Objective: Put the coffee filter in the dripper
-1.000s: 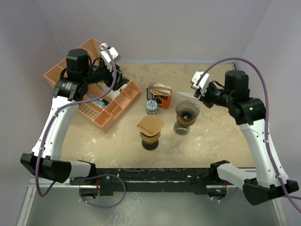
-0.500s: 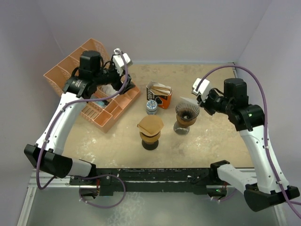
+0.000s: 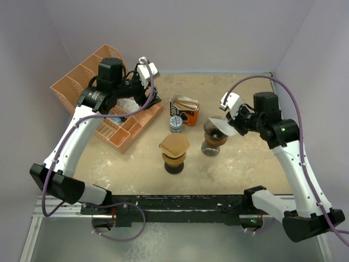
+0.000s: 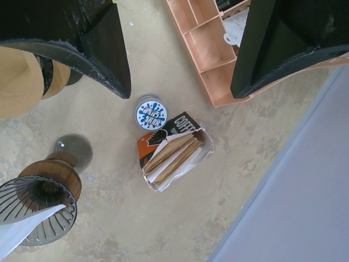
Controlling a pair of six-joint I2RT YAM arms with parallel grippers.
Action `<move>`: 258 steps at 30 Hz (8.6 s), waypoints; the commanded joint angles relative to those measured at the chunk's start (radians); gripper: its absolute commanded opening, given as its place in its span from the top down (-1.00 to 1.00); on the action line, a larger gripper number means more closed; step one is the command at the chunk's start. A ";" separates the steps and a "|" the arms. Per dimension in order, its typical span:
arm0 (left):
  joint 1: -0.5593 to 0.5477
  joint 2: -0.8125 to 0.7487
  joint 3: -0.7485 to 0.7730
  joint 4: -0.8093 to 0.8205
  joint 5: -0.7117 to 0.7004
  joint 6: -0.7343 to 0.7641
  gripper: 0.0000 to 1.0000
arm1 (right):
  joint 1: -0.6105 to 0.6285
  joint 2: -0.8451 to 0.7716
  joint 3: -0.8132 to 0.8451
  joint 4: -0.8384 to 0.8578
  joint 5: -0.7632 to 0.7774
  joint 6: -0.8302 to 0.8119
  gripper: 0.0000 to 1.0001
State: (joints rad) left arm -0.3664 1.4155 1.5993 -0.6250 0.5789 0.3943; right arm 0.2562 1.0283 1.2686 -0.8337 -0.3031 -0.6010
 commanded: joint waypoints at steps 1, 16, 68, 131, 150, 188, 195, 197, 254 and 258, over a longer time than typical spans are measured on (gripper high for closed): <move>-0.015 -0.001 0.038 0.014 0.007 0.021 -0.48 | 0.003 0.040 0.051 0.005 0.000 0.018 0.95; -0.032 -0.010 0.014 0.020 0.027 0.026 -0.48 | 0.003 0.143 0.119 0.016 -0.025 -0.007 0.49; -0.551 0.270 0.305 -0.280 -0.069 0.407 -0.47 | -0.050 0.277 0.165 0.035 -0.318 0.011 0.14; -0.660 0.533 0.361 -0.302 -0.058 0.489 -0.33 | -0.124 0.334 0.130 0.031 -0.136 -0.030 0.06; -0.665 0.547 0.333 -0.265 -0.071 0.447 -0.33 | -0.125 0.305 0.082 0.036 -0.134 -0.054 0.02; -0.670 0.552 0.340 -0.307 -0.053 0.486 -0.33 | -0.125 0.300 0.095 0.017 -0.126 -0.031 0.00; -0.670 0.539 0.402 -0.333 -0.061 0.483 -0.36 | -0.125 0.300 0.137 0.010 -0.154 -0.013 -0.01; -0.669 0.527 0.398 -0.332 -0.064 0.483 -0.38 | -0.126 0.299 0.142 0.016 -0.169 -0.009 -0.01; -0.667 0.517 0.440 -0.342 -0.148 0.465 -0.53 | -0.126 0.285 0.128 0.018 -0.193 -0.020 -0.29; -0.667 0.505 0.455 -0.353 -0.161 0.460 -0.55 | -0.126 0.279 0.143 0.016 -0.194 -0.012 -0.33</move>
State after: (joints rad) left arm -1.0290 1.9602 2.0010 -0.9680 0.4263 0.8722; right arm 0.1364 1.3441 1.3586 -0.8116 -0.4656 -0.6312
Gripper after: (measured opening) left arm 0.770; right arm 0.658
